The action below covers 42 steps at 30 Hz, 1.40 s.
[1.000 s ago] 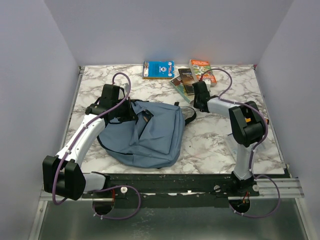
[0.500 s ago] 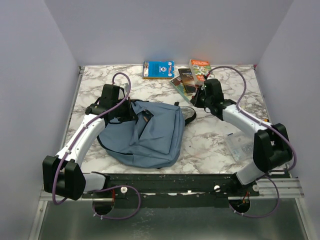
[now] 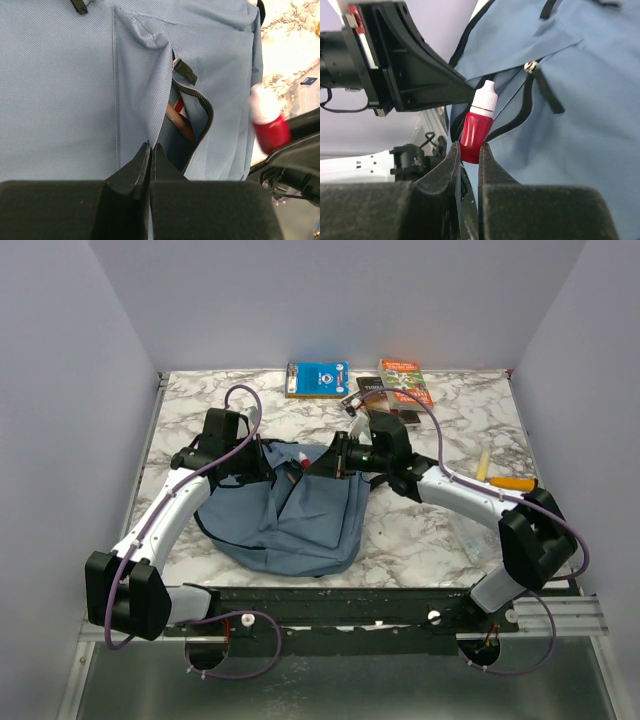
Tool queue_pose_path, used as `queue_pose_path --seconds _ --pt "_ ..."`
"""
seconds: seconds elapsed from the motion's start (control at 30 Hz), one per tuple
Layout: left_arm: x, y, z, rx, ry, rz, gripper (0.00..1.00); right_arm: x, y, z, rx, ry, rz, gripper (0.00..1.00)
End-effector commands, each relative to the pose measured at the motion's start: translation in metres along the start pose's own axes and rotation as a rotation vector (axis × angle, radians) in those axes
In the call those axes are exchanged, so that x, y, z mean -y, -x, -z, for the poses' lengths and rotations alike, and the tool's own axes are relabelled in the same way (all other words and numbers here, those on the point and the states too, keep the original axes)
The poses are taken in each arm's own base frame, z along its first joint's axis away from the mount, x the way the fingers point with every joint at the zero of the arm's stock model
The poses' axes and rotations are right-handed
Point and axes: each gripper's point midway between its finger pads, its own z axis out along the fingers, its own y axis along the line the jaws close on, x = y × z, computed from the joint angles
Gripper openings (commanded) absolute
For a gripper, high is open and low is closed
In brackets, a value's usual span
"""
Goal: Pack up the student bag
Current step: Place the stationery in the student bag, then pick up the stationery from the center of the board.
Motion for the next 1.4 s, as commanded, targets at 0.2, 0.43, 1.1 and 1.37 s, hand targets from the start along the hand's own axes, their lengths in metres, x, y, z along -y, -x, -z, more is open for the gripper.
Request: queue_pose_path --seconds 0.2,0.43,1.1,1.37 --pt "0.010 0.009 0.003 0.034 -0.043 -0.011 0.00 -0.024 -0.037 -0.032 -0.062 0.025 -0.052 0.10" --pt "0.009 0.009 0.002 0.033 -0.039 -0.010 0.00 -0.019 -0.037 -0.045 -0.075 -0.002 -0.076 0.19" --pt "0.010 0.009 0.002 0.033 -0.045 -0.010 0.00 0.029 0.004 -0.002 0.044 -0.409 0.160 0.44" --pt "0.011 0.009 0.003 0.035 -0.048 -0.012 0.00 0.126 0.047 0.103 0.215 -0.840 0.153 0.60"
